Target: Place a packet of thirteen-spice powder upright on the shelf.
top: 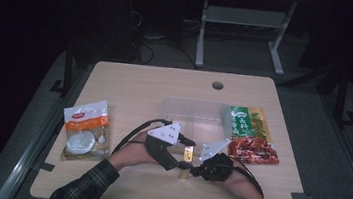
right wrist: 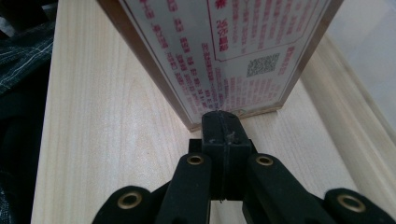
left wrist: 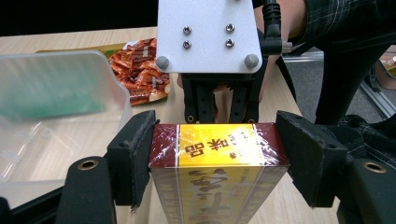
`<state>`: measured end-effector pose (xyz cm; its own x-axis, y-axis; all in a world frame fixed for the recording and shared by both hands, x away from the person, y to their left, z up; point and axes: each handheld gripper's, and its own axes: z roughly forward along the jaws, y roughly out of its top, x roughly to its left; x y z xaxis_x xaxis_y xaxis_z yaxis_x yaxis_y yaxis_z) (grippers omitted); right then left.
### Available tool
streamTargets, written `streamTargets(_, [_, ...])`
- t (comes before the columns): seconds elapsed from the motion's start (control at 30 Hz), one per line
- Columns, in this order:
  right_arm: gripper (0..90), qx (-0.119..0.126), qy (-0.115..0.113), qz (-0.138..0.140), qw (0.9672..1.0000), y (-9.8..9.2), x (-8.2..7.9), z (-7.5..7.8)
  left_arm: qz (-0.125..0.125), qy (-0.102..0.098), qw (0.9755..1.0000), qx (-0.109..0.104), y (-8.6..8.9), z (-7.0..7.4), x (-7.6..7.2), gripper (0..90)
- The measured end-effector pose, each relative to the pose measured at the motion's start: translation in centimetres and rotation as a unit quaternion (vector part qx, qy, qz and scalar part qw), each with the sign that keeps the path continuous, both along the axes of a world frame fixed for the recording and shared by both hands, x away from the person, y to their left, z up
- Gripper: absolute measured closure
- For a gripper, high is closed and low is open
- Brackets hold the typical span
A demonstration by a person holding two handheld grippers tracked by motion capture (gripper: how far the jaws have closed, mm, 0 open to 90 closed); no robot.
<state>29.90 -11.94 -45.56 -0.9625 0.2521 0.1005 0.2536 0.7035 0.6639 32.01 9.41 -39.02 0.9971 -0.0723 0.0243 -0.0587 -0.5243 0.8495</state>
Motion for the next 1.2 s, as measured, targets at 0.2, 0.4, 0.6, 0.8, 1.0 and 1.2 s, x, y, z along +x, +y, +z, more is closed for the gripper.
streamTargets(0.2, [90.0, 0.0, -0.001, 0.0, 1.0, 0.0, 0.0, 0.0, 0.0, 0.002, 1.0, 0.001, 0.1, 0.0, 0.0, 28.9])
streamTargets(0.4, [90.0, 0.003, 0.002, -0.001, 1.0, -0.2, 0.0, 0.1, 0.017, 0.007, 0.9998, -0.004, 0.6, 0.5, -0.3, 19.4])
streamTargets(0.6, [83.3, 0.007, 0.006, -0.008, 0.9999, -0.7, 0.1, 0.3, 0.041, 0.007, 0.9991, -0.012, 2.3, 1.2, -0.7, 14.9])
streamTargets(0.8, [68.8, 0.021, 0.011, -0.016, 0.9996, -1.7, -0.3, 0.8, 0.068, 0.004, 0.9976, 0.012, 4.6, 0.8, -1.5, 14.9])
streamTargets(1.0, [53.8, 0.024, 0.005, -0.018, 0.9995, -2.6, -0.6, 1.3, 0.107, 0.019, 0.9934, 0.038, 7.1, -0.7, -2.0, 15.6])
streamTargets(1.2, [42.1, 0.038, 0.009, -0.03, 0.9988, -3.0, -0.9, 1.8, 0.14, 0.039, 0.9875, 0.061, 9.2, -2.4, -2.9, 16.7])
